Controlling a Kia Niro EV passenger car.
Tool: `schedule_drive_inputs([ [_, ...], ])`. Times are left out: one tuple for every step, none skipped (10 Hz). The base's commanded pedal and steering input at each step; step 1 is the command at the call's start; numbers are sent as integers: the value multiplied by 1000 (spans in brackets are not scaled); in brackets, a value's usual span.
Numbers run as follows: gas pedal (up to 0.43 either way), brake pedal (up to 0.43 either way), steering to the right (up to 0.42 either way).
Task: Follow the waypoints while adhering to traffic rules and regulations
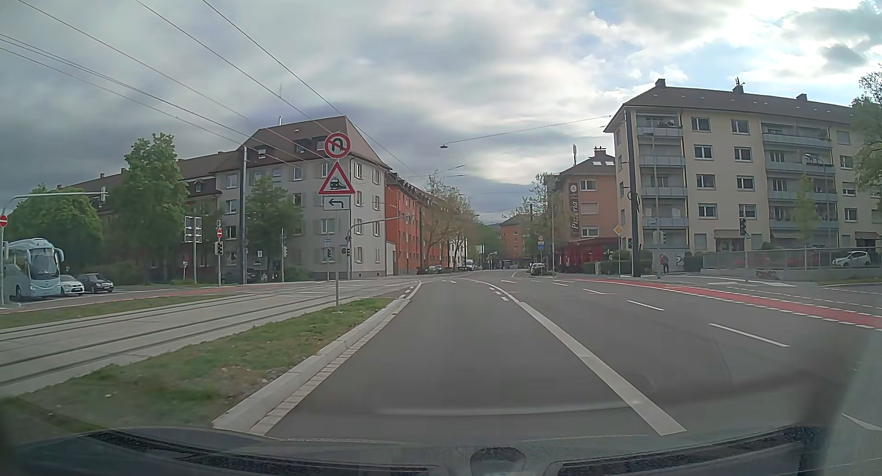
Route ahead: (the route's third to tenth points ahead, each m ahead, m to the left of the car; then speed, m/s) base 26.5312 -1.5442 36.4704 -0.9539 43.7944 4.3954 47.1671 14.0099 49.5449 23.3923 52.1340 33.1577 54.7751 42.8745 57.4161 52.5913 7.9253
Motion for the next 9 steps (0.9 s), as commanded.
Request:
schedule_drive_inputs([
  [110,0,9],
  [79,0,7],
  [79,0,7],
  [79,0,6],
  [79,0,4],
  [79,0,2],
  [79,0,2],
  [79,0,1],
  [79,0,-2],
])
